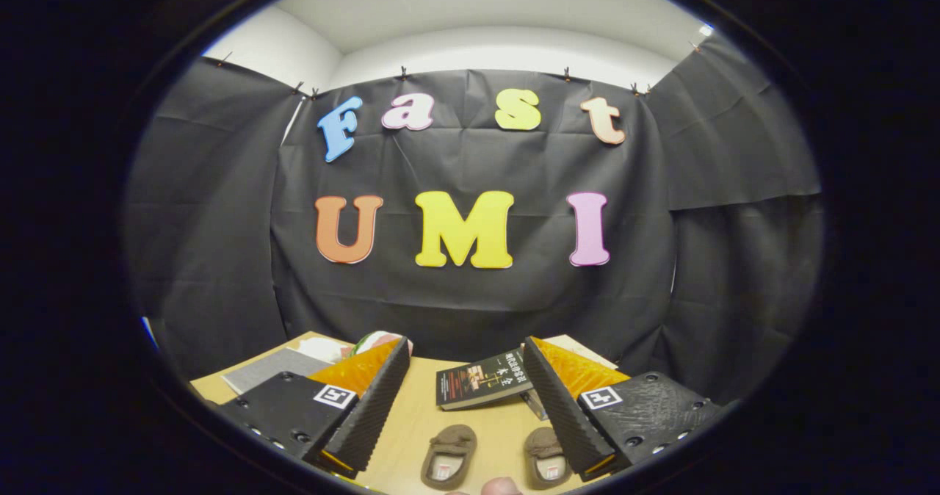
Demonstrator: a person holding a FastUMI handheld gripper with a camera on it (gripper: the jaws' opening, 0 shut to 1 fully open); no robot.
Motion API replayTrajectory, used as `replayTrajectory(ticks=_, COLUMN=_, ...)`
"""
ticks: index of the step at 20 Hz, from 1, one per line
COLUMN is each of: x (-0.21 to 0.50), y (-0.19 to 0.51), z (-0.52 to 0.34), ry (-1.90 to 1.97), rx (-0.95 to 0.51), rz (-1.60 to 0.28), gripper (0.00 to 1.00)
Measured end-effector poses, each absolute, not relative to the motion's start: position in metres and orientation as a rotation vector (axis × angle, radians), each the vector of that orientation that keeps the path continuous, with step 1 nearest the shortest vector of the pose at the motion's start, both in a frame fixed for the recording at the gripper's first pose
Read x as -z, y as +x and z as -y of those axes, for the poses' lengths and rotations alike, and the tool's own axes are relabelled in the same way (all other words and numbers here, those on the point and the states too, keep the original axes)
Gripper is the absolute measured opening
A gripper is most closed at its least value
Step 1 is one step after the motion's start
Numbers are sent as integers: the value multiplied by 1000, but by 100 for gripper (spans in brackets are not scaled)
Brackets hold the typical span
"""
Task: Open the storage box then place both shoes into the box .Put the left shoe in first, then the right shoe, with the right side of both shoes facing outward in a uniform manner.
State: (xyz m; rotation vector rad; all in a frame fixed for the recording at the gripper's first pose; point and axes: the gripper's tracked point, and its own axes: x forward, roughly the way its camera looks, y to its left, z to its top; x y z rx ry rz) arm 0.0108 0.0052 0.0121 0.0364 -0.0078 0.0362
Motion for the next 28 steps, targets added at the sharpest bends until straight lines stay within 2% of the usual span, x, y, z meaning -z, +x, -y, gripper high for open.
replayTrajectory(ticks=6, x=7, y=32, z=-54, ry=92, rx=-127, rz=-35, gripper=95)
replayTrajectory(ticks=16, x=99, y=68, z=-169, ry=165, rx=-320, rz=-224, gripper=96)
replayTrajectory(ticks=28, x=201, y=80, z=-241, ry=299, rx=-386, rz=-427, gripper=96)
